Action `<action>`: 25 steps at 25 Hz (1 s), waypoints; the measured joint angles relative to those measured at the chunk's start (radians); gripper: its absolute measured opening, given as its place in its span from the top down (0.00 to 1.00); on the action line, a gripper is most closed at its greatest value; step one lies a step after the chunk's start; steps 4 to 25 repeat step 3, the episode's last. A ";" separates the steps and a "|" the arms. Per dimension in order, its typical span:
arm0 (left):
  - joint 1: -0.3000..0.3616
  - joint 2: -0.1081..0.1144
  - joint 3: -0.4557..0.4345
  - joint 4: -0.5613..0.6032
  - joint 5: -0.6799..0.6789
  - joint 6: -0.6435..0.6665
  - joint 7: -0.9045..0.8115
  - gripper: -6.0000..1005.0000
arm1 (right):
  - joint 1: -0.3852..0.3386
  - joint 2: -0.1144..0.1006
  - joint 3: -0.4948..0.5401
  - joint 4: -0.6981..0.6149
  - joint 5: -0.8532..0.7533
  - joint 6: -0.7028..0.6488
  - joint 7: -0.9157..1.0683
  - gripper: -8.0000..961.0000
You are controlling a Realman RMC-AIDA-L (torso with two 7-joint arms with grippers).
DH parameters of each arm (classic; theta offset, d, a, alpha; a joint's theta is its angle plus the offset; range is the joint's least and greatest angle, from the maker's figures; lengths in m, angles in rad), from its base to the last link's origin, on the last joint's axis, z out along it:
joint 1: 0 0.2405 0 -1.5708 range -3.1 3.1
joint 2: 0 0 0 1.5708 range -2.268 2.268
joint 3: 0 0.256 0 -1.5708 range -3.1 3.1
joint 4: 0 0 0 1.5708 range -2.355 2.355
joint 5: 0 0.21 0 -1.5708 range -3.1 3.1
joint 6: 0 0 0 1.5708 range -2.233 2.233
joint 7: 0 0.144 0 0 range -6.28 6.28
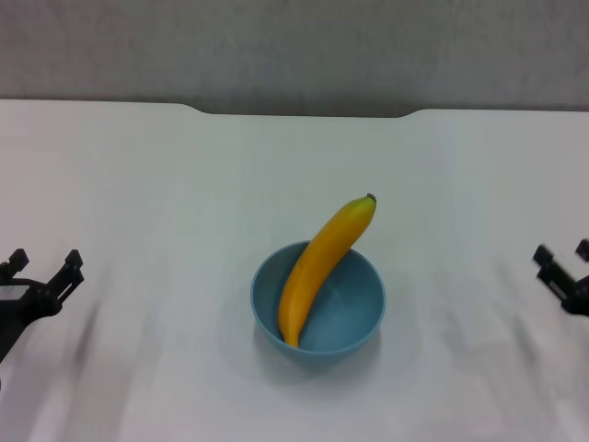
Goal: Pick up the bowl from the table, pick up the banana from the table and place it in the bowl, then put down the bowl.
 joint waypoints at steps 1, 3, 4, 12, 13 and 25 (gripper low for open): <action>0.000 0.000 0.001 0.000 0.000 0.000 0.000 0.17 | 0.001 0.000 -0.015 0.000 0.000 -0.012 -0.002 0.26; 0.001 -0.002 0.004 0.000 0.000 0.000 0.004 0.17 | 0.004 -0.001 -0.051 0.001 0.000 -0.034 -0.010 0.26; 0.001 -0.002 0.004 0.000 0.000 0.000 0.004 0.17 | 0.004 -0.001 -0.051 0.001 0.000 -0.034 -0.010 0.26; 0.001 -0.002 0.004 0.000 0.000 0.000 0.004 0.17 | 0.004 -0.001 -0.051 0.001 0.000 -0.034 -0.010 0.26; 0.001 -0.002 0.004 0.000 0.000 0.000 0.004 0.17 | 0.004 -0.001 -0.051 0.001 0.000 -0.034 -0.010 0.26; 0.001 -0.002 0.004 0.000 0.000 0.000 0.004 0.17 | 0.004 -0.001 -0.051 0.001 0.000 -0.034 -0.010 0.26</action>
